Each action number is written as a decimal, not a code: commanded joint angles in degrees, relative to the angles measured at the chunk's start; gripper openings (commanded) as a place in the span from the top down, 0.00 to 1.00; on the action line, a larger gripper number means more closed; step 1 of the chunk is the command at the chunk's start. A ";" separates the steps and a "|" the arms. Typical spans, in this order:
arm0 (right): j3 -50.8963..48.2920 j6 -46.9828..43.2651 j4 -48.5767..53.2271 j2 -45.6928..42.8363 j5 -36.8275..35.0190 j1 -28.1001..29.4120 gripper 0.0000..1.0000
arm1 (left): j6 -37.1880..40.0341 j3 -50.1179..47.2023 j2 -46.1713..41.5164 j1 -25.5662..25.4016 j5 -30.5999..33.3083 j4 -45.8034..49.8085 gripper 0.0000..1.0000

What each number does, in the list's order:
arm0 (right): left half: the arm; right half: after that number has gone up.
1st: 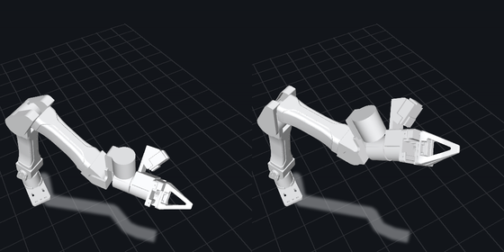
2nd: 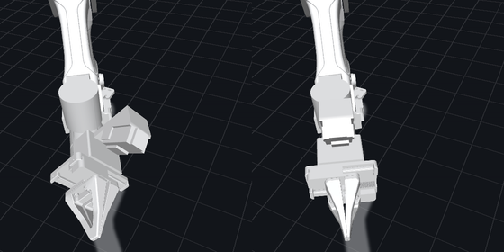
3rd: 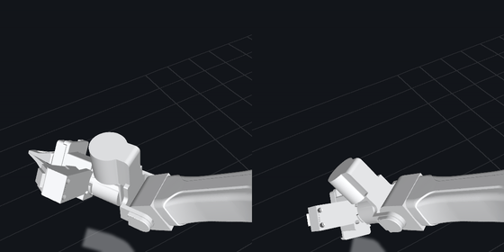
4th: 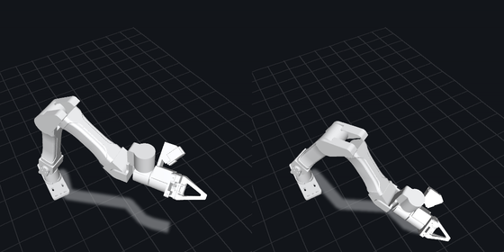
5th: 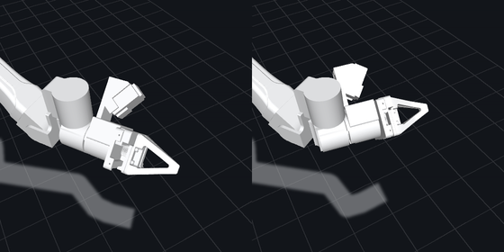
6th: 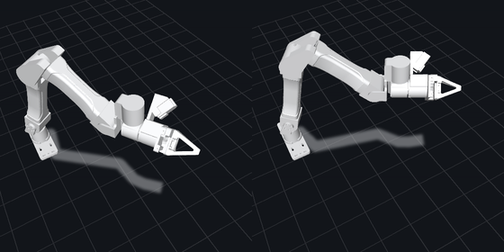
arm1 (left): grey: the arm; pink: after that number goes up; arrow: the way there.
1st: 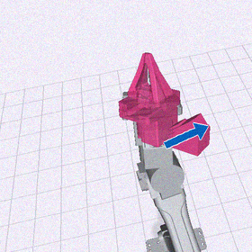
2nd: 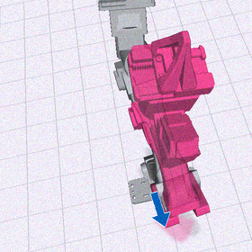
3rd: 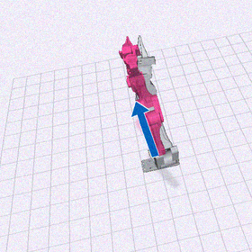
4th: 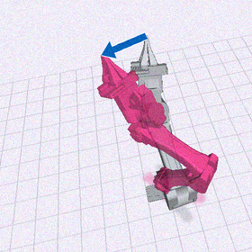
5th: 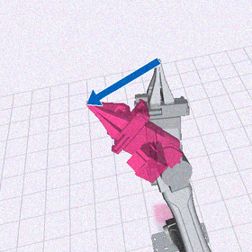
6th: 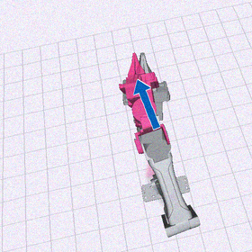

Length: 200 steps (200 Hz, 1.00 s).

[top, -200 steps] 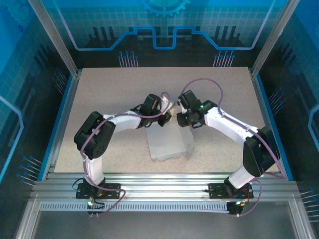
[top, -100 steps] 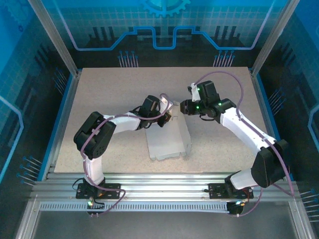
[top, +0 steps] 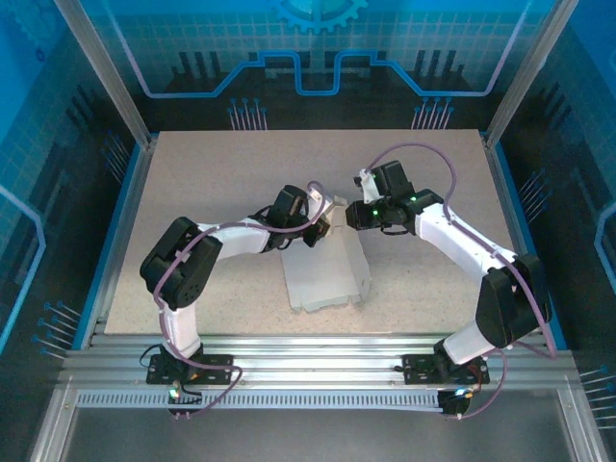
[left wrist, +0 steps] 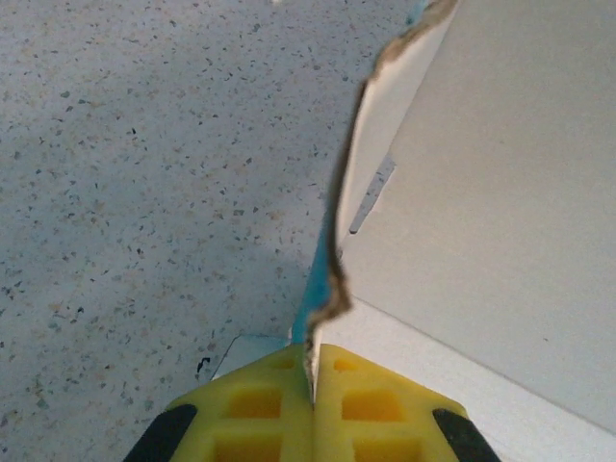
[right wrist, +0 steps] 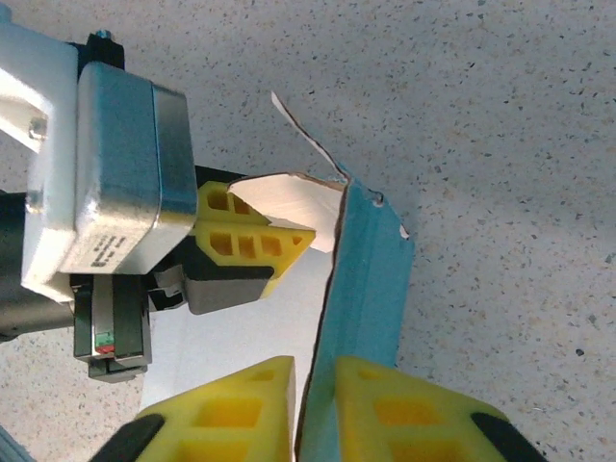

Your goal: Fold the paper box

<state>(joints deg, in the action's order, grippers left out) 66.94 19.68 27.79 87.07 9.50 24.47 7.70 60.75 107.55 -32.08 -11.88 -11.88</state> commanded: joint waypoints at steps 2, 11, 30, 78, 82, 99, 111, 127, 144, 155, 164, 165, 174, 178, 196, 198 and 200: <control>-1.04 -1.70 1.15 -0.87 -1.57 0.80 0.84 | -1.54 -1.43 -2.51 0.04 -2.51 2.65 0.95; -0.80 -2.24 1.63 -0.55 -2.09 0.95 0.86 | -1.89 -1.51 -2.94 0.01 -2.83 2.70 0.94; -0.58 -3.19 2.24 -0.06 -3.47 1.37 0.90 | -2.43 -1.76 -3.94 0.02 -3.26 2.99 0.93; -0.31 -5.73 2.55 -0.15 -5.86 2.66 0.95 | -3.14 -1.00 -7.83 0.30 -5.27 6.25 0.86; -0.32 -5.99 2.58 -0.14 -6.12 2.77 0.95 | -3.13 -0.90 -8.09 0.39 -5.58 6.61 0.86; -0.23 -6.45 2.95 -0.36 -7.18 3.11 0.97 | -3.87 -0.54 -9.30 1.37 -7.13 8.14 0.82; -0.32 -6.71 3.03 -0.65 -7.35 3.18 0.97 | -4.64 -0.21 -10.01 2.50 -9.17 8.93 0.77; -0.32 -6.93 2.97 -0.84 -7.56 3.54 0.97 | -5.94 0.13 -10.90 3.91 -11.62 9.29 0.72; -0.27 -7.03 3.04 -0.93 -7.83 3.83 0.97 | -6.77 0.85 -11.65 5.26 -13.63 9.76 0.72; -0.31 -7.03 2.90 -1.02 -7.83 3.92 0.97 | -7.22 1.70 -11.83 6.09 -14.49 10.40 0.71; -0.40 -7.03 2.67 -1.18 -7.78 4.14 0.97 | -7.51 2.49 -11.77 6.78 -14.66 10.84 0.71; -0.40 -7.03 2.60 -1.19 -7.80 4.20 0.97 | -7.52 2.64 -11.76 6.86 -14.71 10.87 0.71; -0.49 -7.03 2.37 -1.35 -7.87 4.43 0.97 | -7.53 3.73 -11.45 7.65 -14.81 11.63 0.71; -0.57 -7.03 2.21 -1.44 -7.90 4.57 0.97 | -7.66 4.23 -11.21 7.95 -14.77 12.02 0.71; -0.78 -6.77 1.58 -1.73 -7.85 4.80 0.97 | -7.34 7.58 -9.51 8.81 -16.05 14.90 0.71; -0.78 -6.70 1.52 -1.73 -7.79 4.80 0.97 | -7.22 7.86 -9.39 8.90 -16.24 15.23 0.71; -0.83 -6.68 1.49 -1.77 -7.77 4.75 0.97 | -7.01 8.17 -9.13 8.88 -16.42 15.57 0.71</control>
<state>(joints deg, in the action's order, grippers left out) 66.72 13.80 29.43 86.91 1.87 28.36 1.17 64.07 97.56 -24.34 -24.34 -0.47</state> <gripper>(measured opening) 0.064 0.289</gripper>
